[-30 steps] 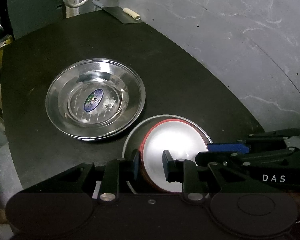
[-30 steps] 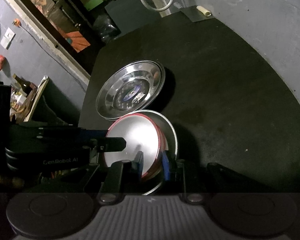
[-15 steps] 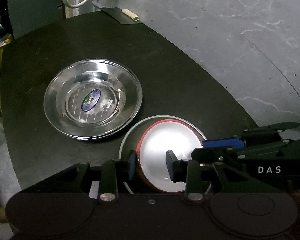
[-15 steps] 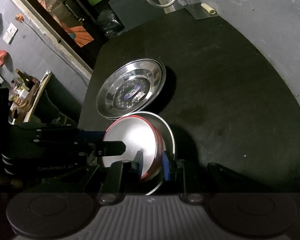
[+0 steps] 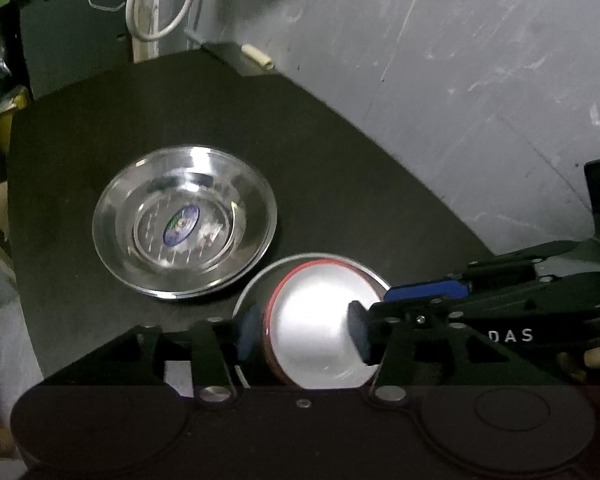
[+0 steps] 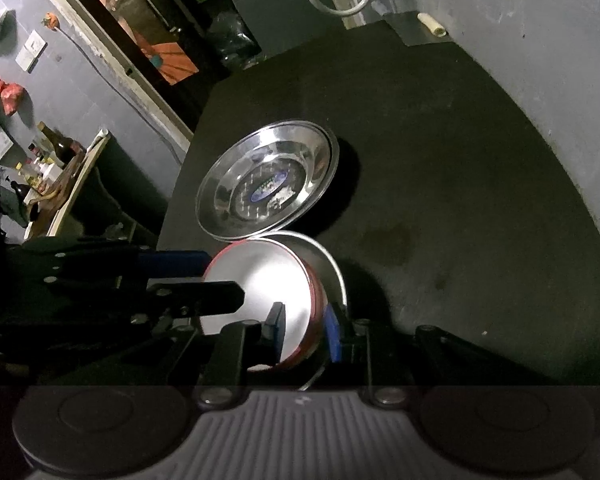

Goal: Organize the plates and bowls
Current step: 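Lower the white bowl into the nested bowls and open both grippers, then grasp the rim of the steel bowl stack with both grippers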

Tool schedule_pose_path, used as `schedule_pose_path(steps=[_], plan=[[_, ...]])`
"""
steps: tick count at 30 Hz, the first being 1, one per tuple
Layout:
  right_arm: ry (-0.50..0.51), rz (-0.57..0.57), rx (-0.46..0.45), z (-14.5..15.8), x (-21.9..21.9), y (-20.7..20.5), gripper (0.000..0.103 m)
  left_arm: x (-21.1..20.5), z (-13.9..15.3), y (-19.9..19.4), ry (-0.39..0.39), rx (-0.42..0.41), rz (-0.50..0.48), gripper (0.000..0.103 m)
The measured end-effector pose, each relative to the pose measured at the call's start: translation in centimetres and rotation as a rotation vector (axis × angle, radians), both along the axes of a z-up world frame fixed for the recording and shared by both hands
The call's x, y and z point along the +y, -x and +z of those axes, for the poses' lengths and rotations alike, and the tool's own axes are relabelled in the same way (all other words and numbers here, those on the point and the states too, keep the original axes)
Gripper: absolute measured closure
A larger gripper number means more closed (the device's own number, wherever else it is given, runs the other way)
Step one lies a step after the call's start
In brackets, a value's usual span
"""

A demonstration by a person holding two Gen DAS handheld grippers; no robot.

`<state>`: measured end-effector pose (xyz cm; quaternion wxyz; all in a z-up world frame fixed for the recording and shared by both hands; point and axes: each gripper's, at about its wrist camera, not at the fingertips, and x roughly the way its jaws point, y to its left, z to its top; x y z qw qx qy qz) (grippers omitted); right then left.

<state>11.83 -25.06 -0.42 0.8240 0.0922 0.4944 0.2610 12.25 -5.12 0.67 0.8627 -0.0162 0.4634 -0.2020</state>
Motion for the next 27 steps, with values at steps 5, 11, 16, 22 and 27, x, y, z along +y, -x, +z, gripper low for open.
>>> schedule_pose_path(steps=[5,11,16,22,27], plan=[[-0.002,-0.017,-0.021,0.4,-0.4,0.5,0.075,0.2,0.5,0.3,0.016,-0.023,0.009,0.037],[-0.009,-0.079,-0.038,0.6,-1.5,0.9,0.062,0.8,0.9,0.3,0.027,-0.030,0.044,0.023],[-0.023,-0.124,-0.047,0.6,-2.2,1.1,0.038,1.3,1.0,0.2,0.018,-0.015,0.075,0.013],[-0.005,-0.188,-0.056,0.6,-2.6,1.5,0.015,2.1,0.9,0.1,0.002,0.020,0.102,0.001],[0.015,-0.228,-0.060,0.8,-2.8,1.7,0.004,2.5,0.9,0.0,-0.012,0.022,0.145,0.001]])
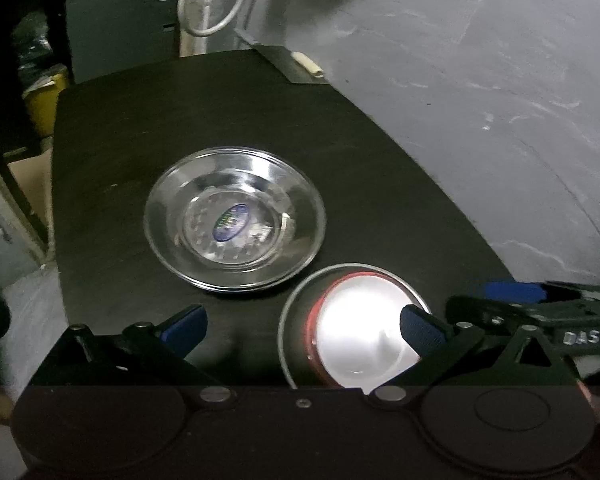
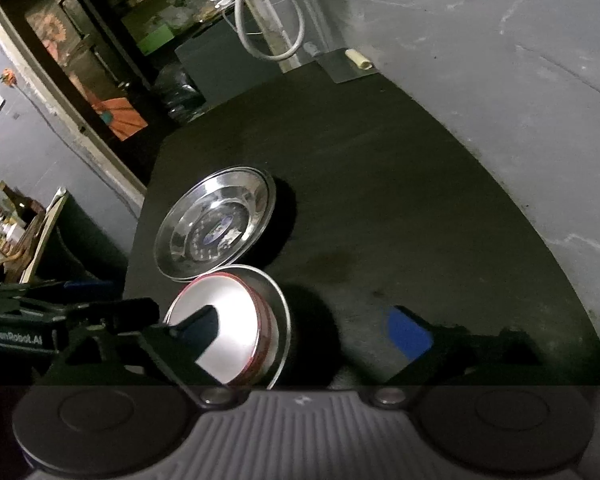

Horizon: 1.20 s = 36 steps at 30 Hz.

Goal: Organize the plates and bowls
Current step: 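Grasp the rim of the steel bowl stack with both grippers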

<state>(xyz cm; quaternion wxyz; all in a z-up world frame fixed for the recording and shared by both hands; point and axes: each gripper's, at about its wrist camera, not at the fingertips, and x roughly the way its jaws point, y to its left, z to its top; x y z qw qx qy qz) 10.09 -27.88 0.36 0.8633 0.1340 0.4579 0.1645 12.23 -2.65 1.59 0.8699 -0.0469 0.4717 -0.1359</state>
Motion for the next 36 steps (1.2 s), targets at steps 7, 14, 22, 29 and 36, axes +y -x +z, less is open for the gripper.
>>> schedule_pose_path(steps=[7,14,22,29,36], plan=[[-0.006,-0.043,0.000,-0.2,-0.6,0.2,0.000,0.2,0.5,0.2,-0.058,-0.019,0.055,0.001],[0.015,-0.057,-0.007,-0.3,-0.5,0.4,0.000,1.4,0.4,0.3,-0.102,0.011,0.149,0.001],[0.039,-0.076,0.015,-0.6,-0.9,0.3,0.000,1.8,-0.3,0.2,-0.126,0.064,0.171,0.001],[0.092,-0.076,0.047,-1.5,-0.9,-0.1,0.000,1.1,-0.9,-0.3,-0.174,0.085,0.138,0.001],[0.153,-0.035,0.067,-2.3,0.0,-0.6,0.000,1.0,-2.1,-0.6,-0.239,0.119,0.130,0.001]])
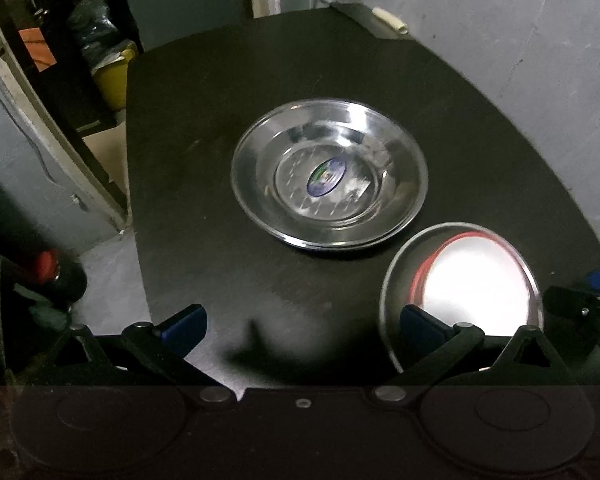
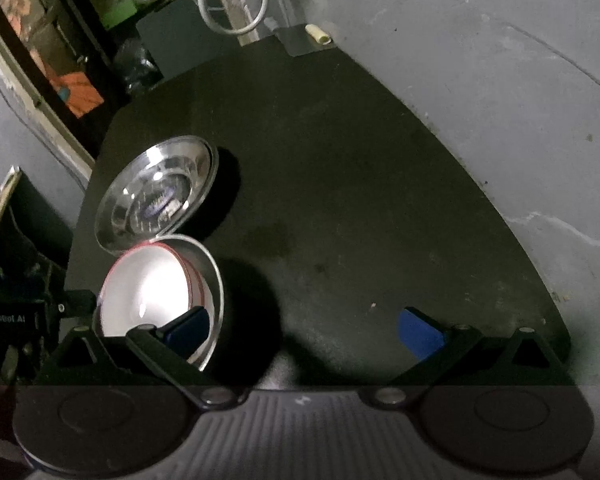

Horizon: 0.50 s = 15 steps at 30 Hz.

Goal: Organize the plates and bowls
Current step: 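Grasp the rim of the steel bowl stack with both grippers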

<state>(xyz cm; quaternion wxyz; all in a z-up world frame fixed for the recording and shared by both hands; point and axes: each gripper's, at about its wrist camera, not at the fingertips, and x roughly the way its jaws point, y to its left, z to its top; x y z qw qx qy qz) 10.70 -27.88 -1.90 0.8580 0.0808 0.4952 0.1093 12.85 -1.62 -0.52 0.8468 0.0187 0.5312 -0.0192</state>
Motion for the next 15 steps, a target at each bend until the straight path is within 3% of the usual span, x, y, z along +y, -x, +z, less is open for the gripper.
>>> schedule_pose_path(steps=[9,15], plan=[[0.089,0.072,0.005,-0.7,1.9,-0.2,0.001,-0.8,-1.9,-0.5,-0.017,0.033,-0.056,0.001],[0.087,0.076,0.016,-0.9,2.2,-0.6,0.010,-0.8,-2.3,-0.8,-0.014,0.047,-0.080,0.005]])
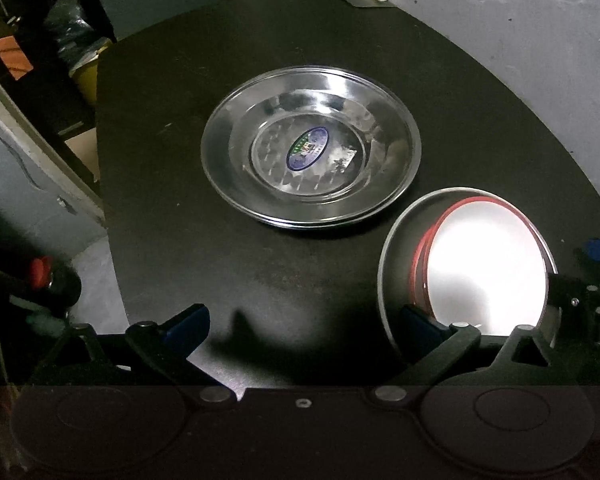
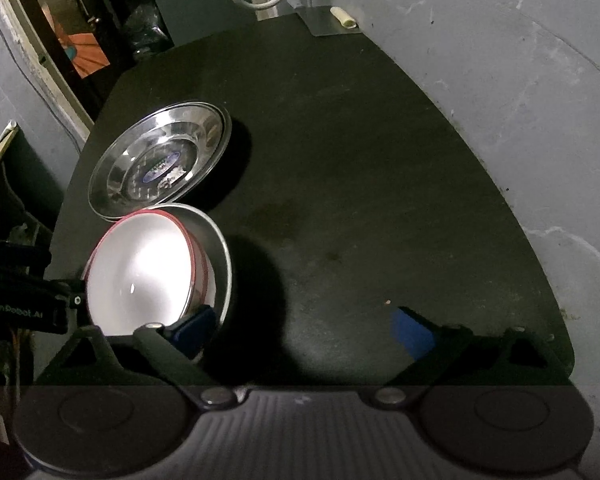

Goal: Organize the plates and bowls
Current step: 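Grasp the rim of the steel bowl stack with both grippers, then lift the bowl stack with both grippers and carry it over the steel plates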

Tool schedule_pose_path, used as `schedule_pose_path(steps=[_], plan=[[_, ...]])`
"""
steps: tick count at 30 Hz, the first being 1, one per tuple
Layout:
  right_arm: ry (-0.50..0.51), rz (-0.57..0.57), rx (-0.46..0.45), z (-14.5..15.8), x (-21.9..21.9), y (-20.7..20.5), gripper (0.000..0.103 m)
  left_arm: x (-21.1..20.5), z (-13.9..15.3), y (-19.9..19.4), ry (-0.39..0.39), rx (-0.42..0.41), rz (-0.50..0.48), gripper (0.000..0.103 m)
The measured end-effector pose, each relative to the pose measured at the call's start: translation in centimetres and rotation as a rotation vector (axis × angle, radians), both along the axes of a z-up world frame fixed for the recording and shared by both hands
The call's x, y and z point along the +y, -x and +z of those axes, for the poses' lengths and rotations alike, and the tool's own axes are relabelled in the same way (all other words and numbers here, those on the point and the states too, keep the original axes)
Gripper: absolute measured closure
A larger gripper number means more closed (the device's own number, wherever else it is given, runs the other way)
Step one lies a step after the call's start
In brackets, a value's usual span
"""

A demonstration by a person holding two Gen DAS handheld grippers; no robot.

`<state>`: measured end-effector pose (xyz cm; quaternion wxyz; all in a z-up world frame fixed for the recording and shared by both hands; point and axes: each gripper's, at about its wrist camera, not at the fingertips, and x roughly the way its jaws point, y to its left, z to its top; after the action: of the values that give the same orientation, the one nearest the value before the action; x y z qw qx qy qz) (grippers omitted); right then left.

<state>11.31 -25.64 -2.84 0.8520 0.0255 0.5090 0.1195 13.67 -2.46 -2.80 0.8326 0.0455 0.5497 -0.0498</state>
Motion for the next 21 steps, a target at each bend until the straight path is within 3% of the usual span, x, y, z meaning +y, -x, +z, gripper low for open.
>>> schedule_pose_path(steps=[7,12,16,21], plan=[[-0.021,0.019,-0.004,0.3,0.5,0.1,0.033,-0.3,-0.1,-0.1,0.059,0.021,-0.054,0.028],[-0.062,0.023,0.006,0.4,0.7,0.1,0.051,-0.2,0.0,-0.1,0.135,0.029,-0.085,0.053],[-0.090,0.034,0.020,0.6,1.0,-0.1,0.069,-0.3,0.1,0.1,0.168,0.031,-0.107,0.063],[-0.117,0.029,0.035,0.6,1.2,-0.3,0.076,-0.2,0.0,-0.1,0.198,0.030,-0.110,0.074]])
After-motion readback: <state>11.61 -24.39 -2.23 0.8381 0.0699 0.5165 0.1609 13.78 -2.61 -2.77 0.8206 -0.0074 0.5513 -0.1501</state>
